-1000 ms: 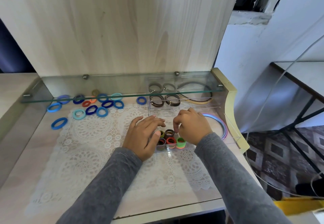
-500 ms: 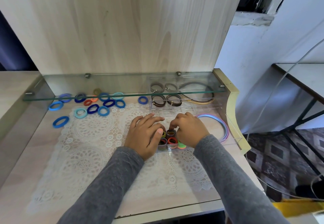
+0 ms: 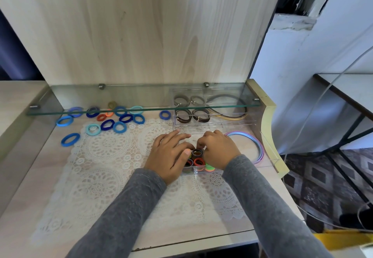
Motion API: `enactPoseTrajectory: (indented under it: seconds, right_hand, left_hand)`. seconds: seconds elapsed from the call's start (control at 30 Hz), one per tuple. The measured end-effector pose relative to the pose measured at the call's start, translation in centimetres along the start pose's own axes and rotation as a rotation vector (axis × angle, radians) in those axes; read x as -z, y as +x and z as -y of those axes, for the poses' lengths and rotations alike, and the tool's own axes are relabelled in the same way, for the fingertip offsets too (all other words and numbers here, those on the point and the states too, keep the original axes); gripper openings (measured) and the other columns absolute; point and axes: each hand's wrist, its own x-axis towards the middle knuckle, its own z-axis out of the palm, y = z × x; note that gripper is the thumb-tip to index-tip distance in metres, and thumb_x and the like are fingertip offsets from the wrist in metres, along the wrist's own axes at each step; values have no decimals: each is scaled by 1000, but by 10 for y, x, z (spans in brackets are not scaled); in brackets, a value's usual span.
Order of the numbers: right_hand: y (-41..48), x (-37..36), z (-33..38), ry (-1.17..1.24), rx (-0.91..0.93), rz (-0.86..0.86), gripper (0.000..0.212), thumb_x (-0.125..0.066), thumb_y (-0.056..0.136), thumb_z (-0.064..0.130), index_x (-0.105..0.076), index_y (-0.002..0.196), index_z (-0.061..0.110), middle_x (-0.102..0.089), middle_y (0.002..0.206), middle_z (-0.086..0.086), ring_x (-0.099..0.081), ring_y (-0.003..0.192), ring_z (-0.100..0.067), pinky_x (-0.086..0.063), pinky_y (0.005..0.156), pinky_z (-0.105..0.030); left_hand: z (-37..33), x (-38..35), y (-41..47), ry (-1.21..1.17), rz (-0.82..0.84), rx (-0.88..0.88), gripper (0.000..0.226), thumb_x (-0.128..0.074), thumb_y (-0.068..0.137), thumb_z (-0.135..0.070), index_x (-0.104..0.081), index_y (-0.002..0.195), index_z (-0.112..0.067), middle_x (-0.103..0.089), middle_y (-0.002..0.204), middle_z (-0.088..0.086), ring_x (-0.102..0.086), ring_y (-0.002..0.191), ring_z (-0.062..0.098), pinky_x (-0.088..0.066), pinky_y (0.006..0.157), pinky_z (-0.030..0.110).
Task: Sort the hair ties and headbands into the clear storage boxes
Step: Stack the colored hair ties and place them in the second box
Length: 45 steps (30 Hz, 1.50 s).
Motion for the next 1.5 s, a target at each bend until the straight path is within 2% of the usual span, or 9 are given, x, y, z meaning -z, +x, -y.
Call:
enactPoseTrajectory:
  seconds: [0.2, 0.43, 0.63, 0.83, 1.03, 1.17, 1.5]
  right_hand:
    - [0, 1, -2, 12, -14, -6, 29, -47, 87, 14, -65, 106, 25, -57, 116, 0, -44, 111, -22, -40, 93, -38]
    - [0, 3, -7, 5, -116, -7, 21, -51, 90, 22, -71, 96, 21, -58, 113, 0, -44, 109, -22, -42, 93, -40]
    - [1, 2, -2, 50, -124, 7, 26, -46, 90, 17, -70, 98, 20, -59, 114, -2, -44, 109, -23, -42, 90, -39]
    - [0, 2, -5, 47, -138, -2, 24, -48, 91, 21, -71, 98, 22, -59, 113, -1, -45, 109, -22, -43, 90, -39]
    - [-4, 7, -9, 104, -125, -37, 27, -49, 86, 12, -72, 94, 24, -58, 113, 1, -44, 110, -21, -42, 94, -40]
    - [-6, 8, -7, 145, -83, -37, 40, -47, 82, 3, -71, 98, 29, -56, 119, 2, -42, 113, -20, -39, 97, -38]
    - [-5, 1, -9, 101, -82, -54, 25, -55, 86, 16, -69, 101, 31, -57, 117, 3, -44, 109, -19, -41, 93, -37]
  left_hand:
    - [1, 0, 1, -7, 6, -10, 51, -19, 96, -45, -66, 107, -30, -55, 132, -13, -36, 135, 14, -16, 108, 33]
    - [1, 0, 1, -8, 7, -10, 53, -16, 96, -47, -65, 108, -32, -54, 132, -14, -33, 136, 12, -15, 109, 32]
    - [0, -1, 0, -18, 4, -17, 54, -16, 96, -47, -66, 108, -31, -55, 132, -13, -34, 136, 12, -19, 109, 37]
    - [0, 0, 0, -35, -14, -10, 53, -17, 96, -46, -66, 107, -31, -56, 130, -13, -35, 135, 11, -18, 109, 36]
    - [1, -1, 1, -6, 15, -8, 57, -14, 95, -48, -66, 112, -32, -54, 133, -14, -33, 136, 11, -11, 110, 32]
    - [0, -1, 1, -24, 12, -18, 55, -16, 96, -47, -66, 110, -31, -55, 132, -13, -35, 136, 13, -14, 110, 35]
    - [-2, 3, -1, -16, -97, 5, 47, -22, 95, -40, -66, 107, -30, -59, 125, -13, -42, 129, 11, -24, 107, 37]
